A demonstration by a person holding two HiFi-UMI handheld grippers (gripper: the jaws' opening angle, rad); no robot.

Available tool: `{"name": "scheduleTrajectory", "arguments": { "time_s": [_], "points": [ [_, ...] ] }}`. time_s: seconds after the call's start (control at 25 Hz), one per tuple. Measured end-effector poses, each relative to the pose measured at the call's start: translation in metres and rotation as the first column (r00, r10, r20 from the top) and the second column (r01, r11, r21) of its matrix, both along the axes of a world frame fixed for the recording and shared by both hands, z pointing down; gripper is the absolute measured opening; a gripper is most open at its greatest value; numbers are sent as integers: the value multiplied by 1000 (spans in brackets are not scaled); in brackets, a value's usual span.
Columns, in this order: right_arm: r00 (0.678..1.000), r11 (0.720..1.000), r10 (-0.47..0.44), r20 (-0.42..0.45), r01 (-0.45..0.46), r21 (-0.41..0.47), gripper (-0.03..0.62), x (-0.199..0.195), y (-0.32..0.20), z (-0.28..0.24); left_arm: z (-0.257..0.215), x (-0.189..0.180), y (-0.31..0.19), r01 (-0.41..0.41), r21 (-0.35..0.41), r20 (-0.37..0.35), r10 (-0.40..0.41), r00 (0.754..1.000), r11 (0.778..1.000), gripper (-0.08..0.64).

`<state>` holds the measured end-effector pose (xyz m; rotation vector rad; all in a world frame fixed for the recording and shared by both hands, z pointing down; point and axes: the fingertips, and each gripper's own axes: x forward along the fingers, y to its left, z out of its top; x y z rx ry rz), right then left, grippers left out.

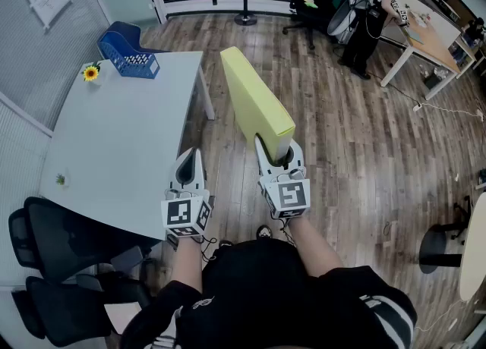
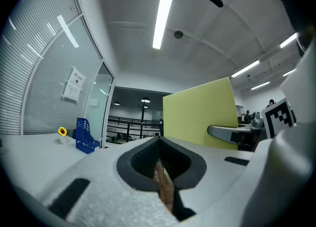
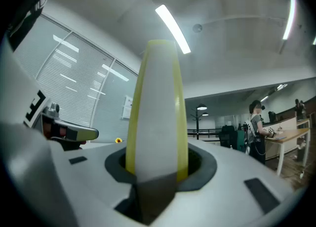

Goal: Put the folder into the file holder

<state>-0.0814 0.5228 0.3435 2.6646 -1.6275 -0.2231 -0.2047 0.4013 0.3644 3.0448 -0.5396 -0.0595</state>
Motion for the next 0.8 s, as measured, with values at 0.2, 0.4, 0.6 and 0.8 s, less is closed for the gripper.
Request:
{"name": "scheduleTrajectory", "arguments": {
  "time_s": [0.2,0.4,0.6,0.8],
  "points": [
    [999,1000,-30,31,29,11,160,11,4,3,5,11,11,-12,-12,11,12,1000,1000,5],
    [998,999,-48,43,48,5,152,22,13,14,17,26,23,-13,-33,34,14,999,999,5],
    [995,997,-81,49,81,-2,152,29,30,23,28,27,38,19,-61,22,-18,1000,998,5],
    [995,996,-85,55,85,9,152,45,38,28,37,32,38,50,-79,33,-47,998,996,5]
  ]
}}
